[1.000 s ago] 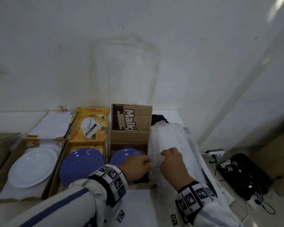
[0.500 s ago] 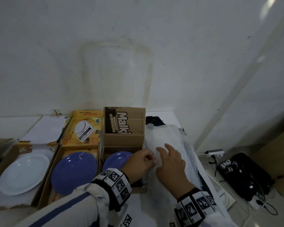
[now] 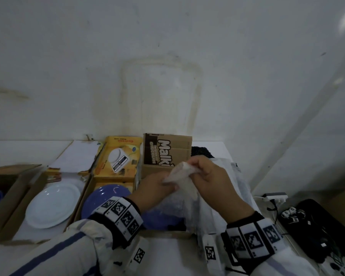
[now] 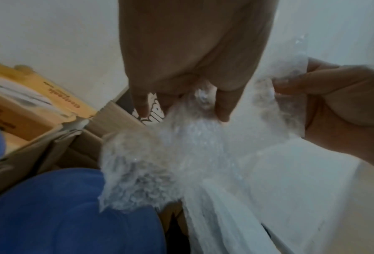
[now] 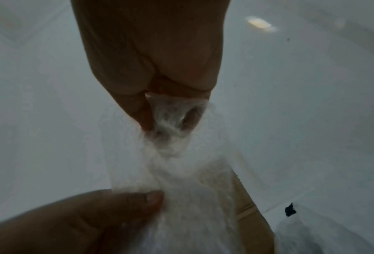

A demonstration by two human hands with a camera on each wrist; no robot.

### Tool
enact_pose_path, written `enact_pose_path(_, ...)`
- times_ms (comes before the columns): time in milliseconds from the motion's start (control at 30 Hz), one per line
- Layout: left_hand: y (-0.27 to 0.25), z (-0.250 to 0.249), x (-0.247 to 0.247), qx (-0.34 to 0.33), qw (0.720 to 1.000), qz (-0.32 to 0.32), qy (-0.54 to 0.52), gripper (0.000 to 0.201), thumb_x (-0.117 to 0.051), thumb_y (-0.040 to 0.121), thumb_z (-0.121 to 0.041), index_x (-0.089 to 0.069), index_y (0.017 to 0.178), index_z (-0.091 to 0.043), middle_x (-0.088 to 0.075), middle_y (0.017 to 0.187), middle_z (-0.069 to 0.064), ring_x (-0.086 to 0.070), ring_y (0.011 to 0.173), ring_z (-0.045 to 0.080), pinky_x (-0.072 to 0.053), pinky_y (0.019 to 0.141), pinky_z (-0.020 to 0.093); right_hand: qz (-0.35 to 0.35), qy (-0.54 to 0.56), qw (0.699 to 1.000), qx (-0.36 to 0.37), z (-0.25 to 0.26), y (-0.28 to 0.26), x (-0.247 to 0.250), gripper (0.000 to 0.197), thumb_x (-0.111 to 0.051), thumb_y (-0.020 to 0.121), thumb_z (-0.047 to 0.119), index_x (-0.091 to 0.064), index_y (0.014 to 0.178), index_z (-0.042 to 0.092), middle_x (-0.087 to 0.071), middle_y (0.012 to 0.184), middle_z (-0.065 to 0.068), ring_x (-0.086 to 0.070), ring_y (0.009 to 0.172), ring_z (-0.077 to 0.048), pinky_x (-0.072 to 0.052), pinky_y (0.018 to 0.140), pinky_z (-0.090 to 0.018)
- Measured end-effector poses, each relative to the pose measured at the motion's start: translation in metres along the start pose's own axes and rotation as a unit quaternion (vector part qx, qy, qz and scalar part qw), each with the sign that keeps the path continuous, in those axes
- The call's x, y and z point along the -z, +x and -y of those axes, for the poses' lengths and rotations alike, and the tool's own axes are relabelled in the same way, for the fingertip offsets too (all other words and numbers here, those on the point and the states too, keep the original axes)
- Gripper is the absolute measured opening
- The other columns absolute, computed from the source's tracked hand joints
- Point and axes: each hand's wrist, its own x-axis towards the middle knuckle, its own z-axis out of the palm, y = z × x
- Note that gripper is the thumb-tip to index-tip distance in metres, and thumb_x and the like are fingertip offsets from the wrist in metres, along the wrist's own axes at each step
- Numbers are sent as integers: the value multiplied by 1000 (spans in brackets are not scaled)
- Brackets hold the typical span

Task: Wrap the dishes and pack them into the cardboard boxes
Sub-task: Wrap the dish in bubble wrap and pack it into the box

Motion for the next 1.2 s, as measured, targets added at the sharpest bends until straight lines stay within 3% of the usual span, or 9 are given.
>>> enact_pose_path(133, -1, 8, 13, 101, 980, -88, -146, 12, -55, 92, -12, -58, 82, -17, -59, 80, -1, -56, 72, 14, -42, 58, 20, 51, -83, 992, 78, -1, 0, -24, 15, -61, 72, 4, -69, 84, 10, -68, 80, -2, -59, 71, -2, -44, 67, -6)
enact_pose_path(200, -8, 8, 20, 141, 943, -43, -297, 10, -51, 91, -4, -57, 91, -11, -59, 89, 10, -56, 75, 20, -46, 60, 27, 136, -108, 983, 64, -4, -2, -44, 18, -61, 75, 4, -70, 89, 8, -65, 104, -9, -63, 94, -20, -48, 84, -20)
enact_pose_path(267, -13, 14, 24, 159, 904, 19, -397, 18, -55, 85, -6, -55, 102, -10, -57, 101, 16, -57, 83, 27, -50, 65, 35, 188, -96, 977, 38, -3, -5, -58, 23, -58, 82, 4, -70, 102, 8, -51, 129, -6, -53, 114, -19, -34, 92, -10)
enact_pose_path(367, -18, 30, 30, 167, 860, 52, -479, 52, -55, 66, -7, -52, 118, -7, -52, 117, 24, -55, 96, 34, -50, 75, 42, 220, -62, 973, 7, -1, -7, -73, 35, -54, 85, 4, -64, 118, 12, -35, 141, 0, -42, 115, -8, -21, 84, 7)
enact_pose_path(467, -22, 44, 35, 161, 826, 90, -532, 69, -49, 63, 6, -44, 130, -3, -50, 123, 26, -51, 107, 41, -48, 80, 46, 235, -65, 968, -60, 2, -4, -81, 37, -53, 89, 10, -57, 126, 14, -38, 137, -3, -48, 113, -17, -31, 81, -5)
enact_pose_path(633, -16, 45, 28, 175, 941, -12, -290, 22, -55, 86, 4, -55, 104, -9, -62, 108, 19, -62, 97, 34, -52, 83, 45, 187, -17, 976, -107, -4, 4, -93, 22, -62, 85, 13, -52, 103, 19, -33, 117, 5, -43, 89, -3, -35, 69, -2)
enact_pose_path(767, -4, 56, 21, 158, 964, -60, -204, 26, -53, 78, 13, -53, 80, -13, -58, 81, 6, -56, 72, 17, -49, 56, 25, 213, 6, 967, -138, -18, 11, -105, 30, -68, 77, 11, -43, 85, 24, -29, 121, 9, -42, 100, -5, -32, 67, -2)
enact_pose_path(900, 8, 69, 13, 122, 975, -22, -187, 18, -60, 77, 2, -56, 81, -15, -60, 85, 6, -58, 81, 21, -49, 65, 31, 178, -38, 970, -161, -35, 15, -119, 32, -63, 82, 14, -37, 69, 28, -49, 88, 4, -49, 77, -10, -38, 61, -12)
enact_pose_path(1200, 12, 100, 3, -48, 967, 125, 214, 34, -47, 89, -15, -58, 117, -1, -55, 119, 16, -53, 108, 27, -43, 97, 33, 188, -276, 928, -166, -66, 13, -112, 25, -42, 95, 11, -52, 118, 12, -48, 124, -10, -55, 108, -24, -44, 91, -30)
